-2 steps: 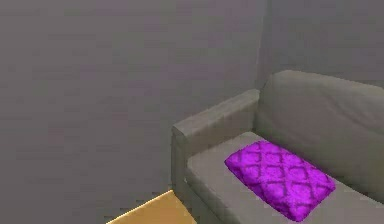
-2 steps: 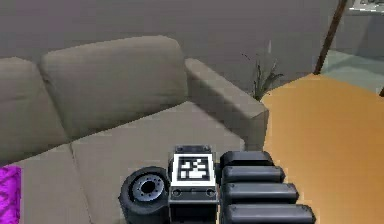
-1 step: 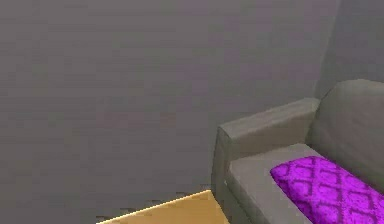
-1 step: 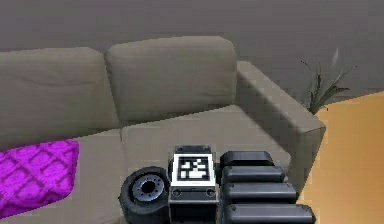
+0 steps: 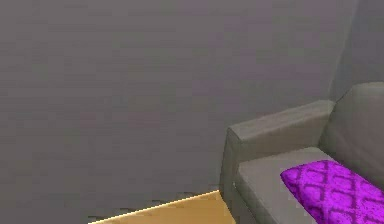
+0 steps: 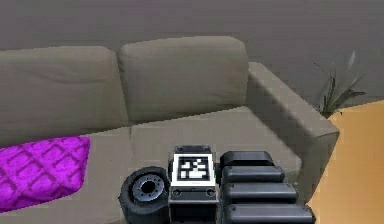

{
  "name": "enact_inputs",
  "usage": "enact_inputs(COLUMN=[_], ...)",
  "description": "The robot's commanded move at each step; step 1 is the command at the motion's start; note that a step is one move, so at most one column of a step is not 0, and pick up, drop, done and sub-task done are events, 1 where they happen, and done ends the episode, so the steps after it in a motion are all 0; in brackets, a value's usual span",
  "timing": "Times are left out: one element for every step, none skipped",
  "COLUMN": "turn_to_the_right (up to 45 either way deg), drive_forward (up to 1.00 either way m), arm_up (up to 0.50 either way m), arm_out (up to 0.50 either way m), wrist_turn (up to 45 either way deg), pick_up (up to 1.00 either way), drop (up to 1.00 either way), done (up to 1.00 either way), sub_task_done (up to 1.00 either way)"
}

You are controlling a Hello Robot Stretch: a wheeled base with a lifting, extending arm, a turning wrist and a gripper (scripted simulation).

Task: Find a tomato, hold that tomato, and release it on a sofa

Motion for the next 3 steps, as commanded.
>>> enact_inputs(turn_to_the_right=[0.0, 0.0, 0.0], drive_forward=[0.0, 0.0, 0.0], arm_up=[0.0, 0.0, -0.24], arm_out=[0.48, 0.0, 0.0], wrist_turn=[0.0, 39.0, 0.0], pick_up=[0.0, 0.0, 0.0], drop=[0.0, 0.0, 0.0], done=[0.0, 0.0, 0.0], sub_task_done=[0.0, 0.0, 0.0])
